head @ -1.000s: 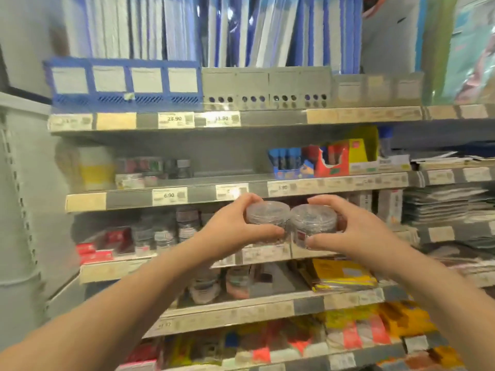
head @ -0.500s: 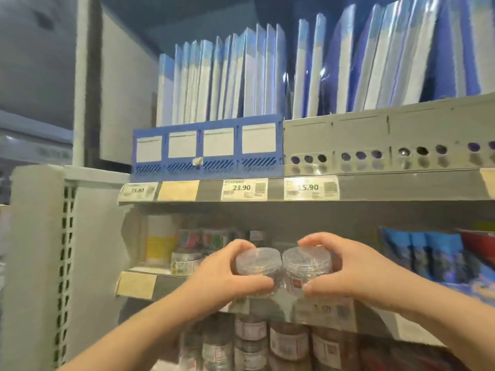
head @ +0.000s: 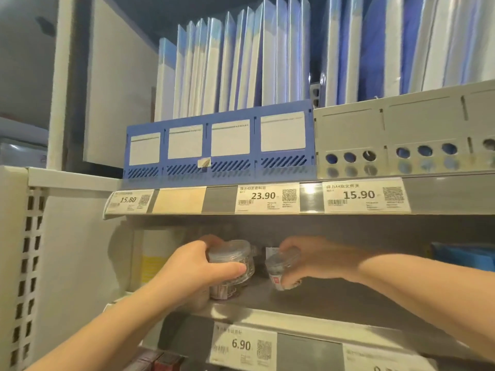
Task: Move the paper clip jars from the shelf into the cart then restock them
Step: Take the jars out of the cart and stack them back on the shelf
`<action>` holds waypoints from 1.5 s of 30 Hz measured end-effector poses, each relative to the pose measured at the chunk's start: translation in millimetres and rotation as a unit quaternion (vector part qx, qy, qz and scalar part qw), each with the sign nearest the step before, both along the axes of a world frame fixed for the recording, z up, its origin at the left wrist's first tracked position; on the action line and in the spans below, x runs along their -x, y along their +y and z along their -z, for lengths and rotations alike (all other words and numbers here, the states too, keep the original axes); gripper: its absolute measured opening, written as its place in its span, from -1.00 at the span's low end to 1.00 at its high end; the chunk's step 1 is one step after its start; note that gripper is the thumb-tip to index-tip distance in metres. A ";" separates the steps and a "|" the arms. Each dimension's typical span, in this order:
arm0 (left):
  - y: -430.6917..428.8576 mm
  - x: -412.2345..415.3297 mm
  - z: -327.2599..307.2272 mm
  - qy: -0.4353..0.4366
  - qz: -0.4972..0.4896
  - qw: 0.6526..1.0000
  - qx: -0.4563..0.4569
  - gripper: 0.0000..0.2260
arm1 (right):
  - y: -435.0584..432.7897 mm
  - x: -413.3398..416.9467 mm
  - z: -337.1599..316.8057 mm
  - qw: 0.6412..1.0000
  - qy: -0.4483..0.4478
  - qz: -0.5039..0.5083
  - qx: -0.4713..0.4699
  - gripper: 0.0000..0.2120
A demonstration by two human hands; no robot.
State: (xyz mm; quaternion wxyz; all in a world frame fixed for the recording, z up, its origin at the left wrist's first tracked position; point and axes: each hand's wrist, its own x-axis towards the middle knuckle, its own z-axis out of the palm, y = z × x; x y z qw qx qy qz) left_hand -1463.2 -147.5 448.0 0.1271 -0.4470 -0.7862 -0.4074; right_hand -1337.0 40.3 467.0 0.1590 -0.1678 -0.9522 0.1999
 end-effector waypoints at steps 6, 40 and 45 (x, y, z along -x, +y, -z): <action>2.3 8.5 2.1 0.010 -0.005 1.000 -0.013 -0.63 | 15.3 38.2 17.6 0.998 -0.032 0.030 0.042 -0.52; 6.5 -12.2 -0.6 0.043 0.008 0.999 0.020 -0.64 | 2.0 -2.8 -24.1 0.992 -0.016 -0.111 0.052 -0.29; 19.5 -21.2 2.6 0.039 0.022 0.999 0.023 -0.48 | -20.7 -25.1 -11.2 0.982 -0.026 -0.168 0.077 -0.11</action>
